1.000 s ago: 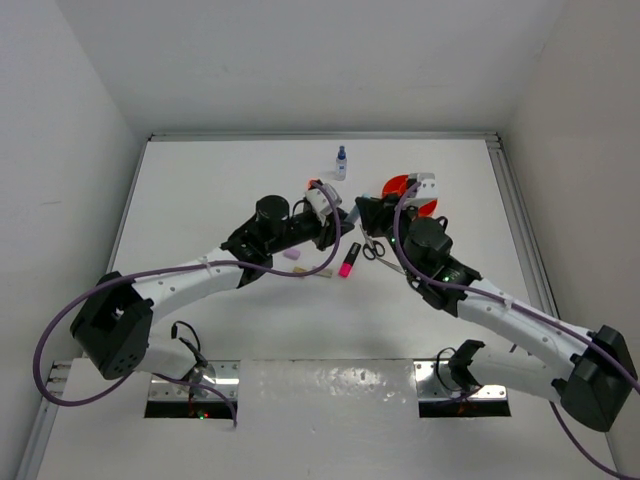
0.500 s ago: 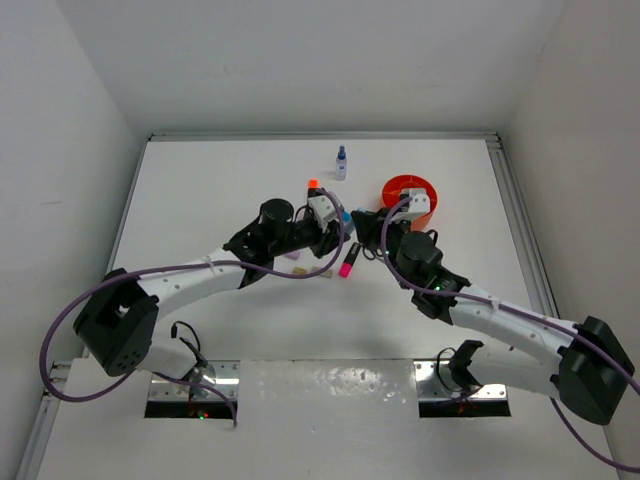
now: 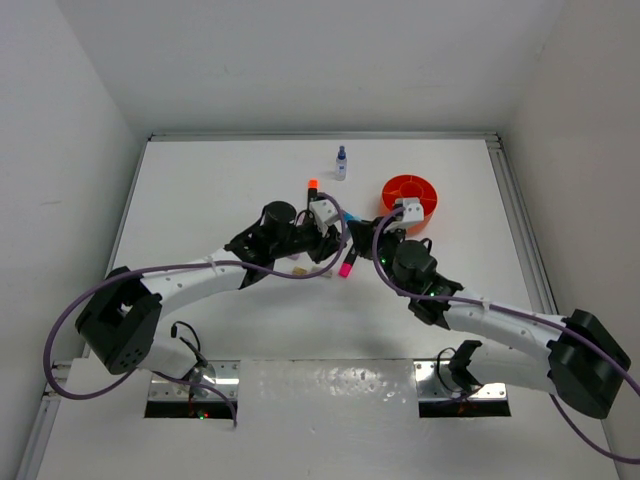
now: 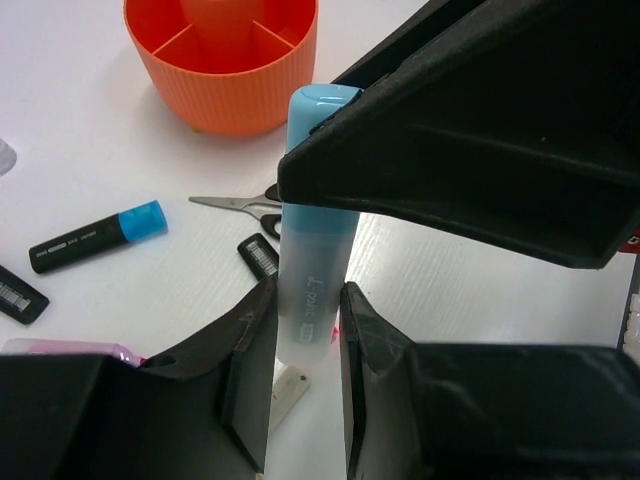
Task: Sort the stationery into containers
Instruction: Close the pen cap on the pen, then place the pen in the storage box.
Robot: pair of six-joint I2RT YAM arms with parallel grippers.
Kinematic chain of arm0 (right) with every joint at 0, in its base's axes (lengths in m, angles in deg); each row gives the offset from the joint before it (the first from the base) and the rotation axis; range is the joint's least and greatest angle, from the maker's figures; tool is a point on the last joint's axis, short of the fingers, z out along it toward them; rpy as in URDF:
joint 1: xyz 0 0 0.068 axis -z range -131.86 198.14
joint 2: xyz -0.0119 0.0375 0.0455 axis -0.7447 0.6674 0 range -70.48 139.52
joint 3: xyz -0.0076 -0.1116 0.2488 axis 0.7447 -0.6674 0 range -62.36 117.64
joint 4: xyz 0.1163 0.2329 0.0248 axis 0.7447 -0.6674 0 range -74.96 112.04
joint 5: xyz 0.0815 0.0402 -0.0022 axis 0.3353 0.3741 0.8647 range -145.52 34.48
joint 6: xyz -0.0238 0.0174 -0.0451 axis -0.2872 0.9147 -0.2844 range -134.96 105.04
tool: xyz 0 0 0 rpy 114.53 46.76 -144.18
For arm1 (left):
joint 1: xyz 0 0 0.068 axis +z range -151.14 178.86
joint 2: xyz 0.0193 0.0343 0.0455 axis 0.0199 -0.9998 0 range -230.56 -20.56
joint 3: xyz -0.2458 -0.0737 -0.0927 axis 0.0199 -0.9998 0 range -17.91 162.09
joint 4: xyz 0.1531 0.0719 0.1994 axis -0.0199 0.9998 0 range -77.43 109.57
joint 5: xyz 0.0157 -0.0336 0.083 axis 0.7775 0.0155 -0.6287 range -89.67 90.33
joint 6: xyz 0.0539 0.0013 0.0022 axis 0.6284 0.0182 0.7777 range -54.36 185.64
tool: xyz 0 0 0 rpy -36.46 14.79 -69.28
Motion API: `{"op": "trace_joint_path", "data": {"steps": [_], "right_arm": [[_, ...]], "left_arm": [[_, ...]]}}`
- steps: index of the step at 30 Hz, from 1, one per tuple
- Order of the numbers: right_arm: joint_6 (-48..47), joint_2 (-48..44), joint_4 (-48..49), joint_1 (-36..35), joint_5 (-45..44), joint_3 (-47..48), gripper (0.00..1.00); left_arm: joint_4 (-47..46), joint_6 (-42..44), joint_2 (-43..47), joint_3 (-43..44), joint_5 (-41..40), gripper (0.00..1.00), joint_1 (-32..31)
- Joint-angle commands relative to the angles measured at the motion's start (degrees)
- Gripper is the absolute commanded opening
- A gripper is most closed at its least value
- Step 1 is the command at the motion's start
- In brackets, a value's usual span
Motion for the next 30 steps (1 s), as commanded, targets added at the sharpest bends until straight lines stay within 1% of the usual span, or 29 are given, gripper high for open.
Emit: {"op": "trace_joint_path", "data": {"steps": [1,4,6,9,10,12,13,14,15,23,28,30], "right_arm": [[-0.01,3.28,-20.89,-3.83,8.97,-5.23,0.0],[-0.45,2.05,-22.82,-3.74,6.42,-2.78,0.0],[-1.59,0.99,-23.88,-3.39,3.96,0.47,0.0],[-3.96,0.38,-25.9,-1.9,2.64,4.6,0.0],[-4.14,0.37,-26.6,-1.28,2.63,5.39,0.0],[-4.23,-0.33,-26.96,0.83,2.55,7.06,0.0],[-4.41,-0.85,-27.22,2.4,2.2,7.94,0.0],[-4.67,-1.29,-27.23,3.46,1.93,8.56,0.0],[-4.93,-1.64,-27.4,4.25,1.67,9.0,0.0],[-9.76,-3.41,-31.27,17.69,0.17,16.56,0.0],[-8.72,-2.27,-31.44,26.47,-3.16,20.34,0.0],[-7.4,-1.3,-30.31,28.51,-4.74,20.52,0.0]], "left_arm": [[-30.11,-0.11,3.85,4.9,-2.86,0.0,2.08],[-30.29,-0.1,4.2,3.67,-1.27,0.0,1.81],[-30.29,-0.46,4.55,2.79,-0.93,0.0,1.64],[-30.47,0.59,5.42,1.38,-0.22,0.01,1.46],[-30.55,0.69,5.78,1.03,0.91,0.18,1.46],[-29.94,1.56,6.39,0.06,2.5,0.44,1.46],[-28.98,2.0,7.0,-0.46,4.24,0.82,1.46],[-28.45,1.92,7.27,-0.64,4.26,0.82,1.46],[-27.75,1.92,7.53,-0.82,4.26,0.99,1.55],[-25.02,0.43,11.31,-2.66,3.74,1.0,3.39],[-22.82,0.42,12.89,-4.68,-0.48,1.0,4.8],[-21.68,0.77,13.51,-5.65,-3.01,1.0,5.24]]}}
